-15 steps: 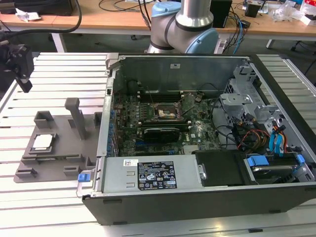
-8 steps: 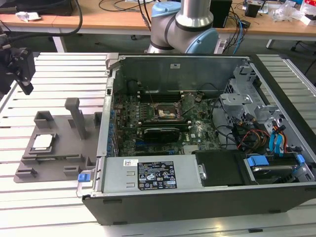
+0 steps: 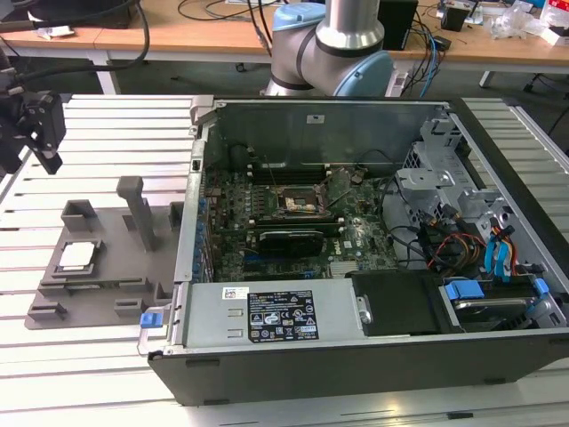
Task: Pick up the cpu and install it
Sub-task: 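Pick up the cpu and move it towards the insertion slot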
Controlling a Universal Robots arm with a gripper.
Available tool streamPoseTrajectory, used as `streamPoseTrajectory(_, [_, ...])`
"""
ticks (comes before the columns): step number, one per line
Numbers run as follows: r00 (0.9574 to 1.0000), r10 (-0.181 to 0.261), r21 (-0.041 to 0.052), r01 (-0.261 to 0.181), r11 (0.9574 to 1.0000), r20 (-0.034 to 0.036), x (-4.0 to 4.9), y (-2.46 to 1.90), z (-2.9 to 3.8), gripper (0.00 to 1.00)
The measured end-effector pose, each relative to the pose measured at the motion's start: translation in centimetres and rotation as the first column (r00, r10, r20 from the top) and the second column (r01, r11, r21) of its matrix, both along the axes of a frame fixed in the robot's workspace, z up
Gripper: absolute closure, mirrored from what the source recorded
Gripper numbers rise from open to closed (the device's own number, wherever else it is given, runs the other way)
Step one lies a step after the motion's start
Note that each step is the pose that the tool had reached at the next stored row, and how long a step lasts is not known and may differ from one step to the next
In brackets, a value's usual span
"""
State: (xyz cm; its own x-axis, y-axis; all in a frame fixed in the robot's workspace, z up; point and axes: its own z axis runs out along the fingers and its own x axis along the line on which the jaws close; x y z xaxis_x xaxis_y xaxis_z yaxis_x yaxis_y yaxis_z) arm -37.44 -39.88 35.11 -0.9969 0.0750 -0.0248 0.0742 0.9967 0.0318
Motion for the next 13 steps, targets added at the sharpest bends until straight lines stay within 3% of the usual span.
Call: streamPoseTrajectory(13, [1.0, 0.0, 0.0, 0.0, 1.0, 0.0, 0.0, 0.0, -1.12, 0.45])
